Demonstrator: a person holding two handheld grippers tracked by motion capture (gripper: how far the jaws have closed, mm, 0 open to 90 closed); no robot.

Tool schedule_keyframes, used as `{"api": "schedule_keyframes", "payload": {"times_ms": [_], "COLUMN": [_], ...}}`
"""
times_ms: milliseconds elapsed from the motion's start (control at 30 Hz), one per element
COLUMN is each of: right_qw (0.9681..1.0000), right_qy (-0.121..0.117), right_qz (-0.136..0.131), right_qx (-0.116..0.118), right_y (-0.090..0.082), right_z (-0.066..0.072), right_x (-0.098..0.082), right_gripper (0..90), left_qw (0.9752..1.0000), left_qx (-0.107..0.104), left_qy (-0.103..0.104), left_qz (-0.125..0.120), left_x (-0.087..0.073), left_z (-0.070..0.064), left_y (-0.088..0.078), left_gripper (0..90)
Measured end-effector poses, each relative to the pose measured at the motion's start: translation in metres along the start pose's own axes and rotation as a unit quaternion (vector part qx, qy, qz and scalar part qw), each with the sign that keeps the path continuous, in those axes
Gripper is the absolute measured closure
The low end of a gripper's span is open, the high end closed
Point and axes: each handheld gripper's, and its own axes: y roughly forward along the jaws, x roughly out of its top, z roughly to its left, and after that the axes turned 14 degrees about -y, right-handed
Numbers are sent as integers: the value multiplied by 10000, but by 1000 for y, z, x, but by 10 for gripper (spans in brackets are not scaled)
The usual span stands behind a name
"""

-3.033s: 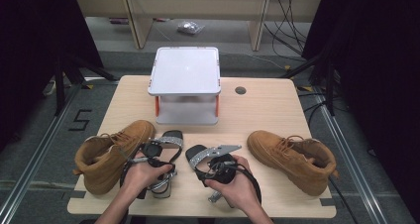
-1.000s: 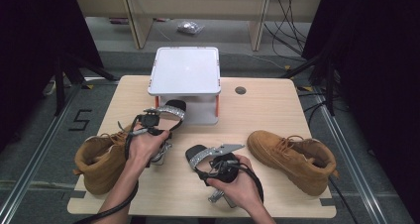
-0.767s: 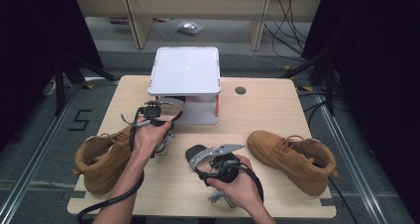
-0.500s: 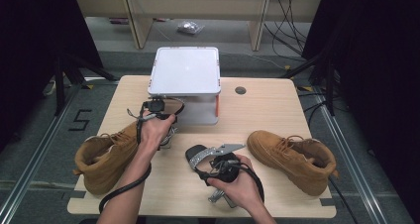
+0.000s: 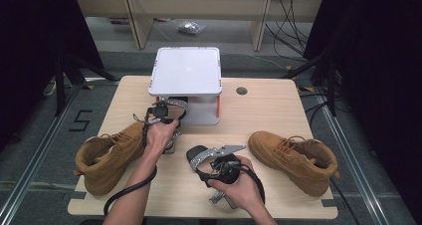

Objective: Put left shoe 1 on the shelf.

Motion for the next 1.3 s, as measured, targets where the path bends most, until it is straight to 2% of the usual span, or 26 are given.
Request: {"api": "schedule_keyframes", "payload": {"times_ms": [133, 200, 267, 433, 467, 600, 733, 800, 833, 867, 900, 933, 967, 1033, 1067, 1100, 1133, 1167, 1200, 1233, 1267, 1300], "right_qw": [10000, 9999, 9999, 9999, 9999, 9999, 9999, 9999, 9998, 9998, 9998, 9998, 9997, 9997, 9999, 9999, 9998, 9996, 9996, 9997, 9998, 9997], "right_qy": [-45, -145, -103, -116, -105, -129, -118, -108, -183, -163, -163, -180, -238, -208, -105, -105, -180, -271, -271, -212, -171, -189], "right_qz": [-16, -60, -50, -56, -49, -35, -46, -41, -44, -123, -123, -61, -78, -74, -41, -41, -62, -102, -102, -97, -99, -135], "right_qx": [-10, -33, -35, -47, -41, -17, -22, -41, -56, -40, -40, -15, -48, -40, -9, -9, -24, -31, -31, -26, -17, -24], "right_y": [0, 0, 0, 0, 0, 0, 0, 0, 0, 2, 2, 1, 3, 3, 3, 3, 4, 6, 6, 6, 8, 9], "right_z": [0, -1, -1, -1, -1, -1, -1, -1, -2, -1, -1, -1, -1, -1, 1, 1, 0, 0, 0, 0, 0, 0], "right_x": [0, 0, 0, 0, 0, -1, -1, -1, -1, -1, -1, -1, -1, -1, -1, -1, -1, -1, -1, -1, 0, 0], "right_gripper": [438, 437, 436, 435, 435, 431, 428, 427, 425, 423, 423, 422, 422, 422, 425, 425, 427, 440, 440, 447, 484, 508], "left_qw": [10000, 10000, 9998, 9998, 9998, 9997, 9993, 9989, 9984, 9980, 9980, 9974, 9967, 9953, 9937, 9937, 9921, 9900, 9900, 9881, 9864, 9846], "left_qx": [-53, -7, 21, -17, -77, -169, -107, -212, -298, -389, -389, -420, -443, -558, -638, -638, -667, -760, -760, -826, -776, -781], "left_qy": [-30, -72, -118, -78, 39, 163, 305, 271, 291, 320, 320, 408, 496, 615, 702, 702, 828, 956, 956, 1044, 1163, 1232], "left_qz": [2, 68, 157, 161, 175, -20, -182, -319, -375, -381, -381, -430, -473, -503, -591, -591, -665, -711, -711, -769, -861, -966], "left_x": [-1, 0, -2, -1, 0, 0, 0, 0, 0, 0, 0, -1, -1, -3, -5, -5, -5, -6, -6, -6, -6, -7], "left_z": [1, 1, 2, 4, 5, 7, 9, 10, 11, 11, 11, 12, 13, 14, 16, 16, 18, 21, 21, 24, 25, 27], "left_y": [4, 6, 10, 11, 9, 1, -12, -21, -29, -34, -34, -42, -46, -57, -66, -66, -74, -82, -82, -88, -92, -97], "left_gripper": [423, 422, 416, 396, 383, 310, 297, 295, 296, 304, 323, 323, 385, 415, 508, 547, 547, 677, 721, 721, 819, 849]}}
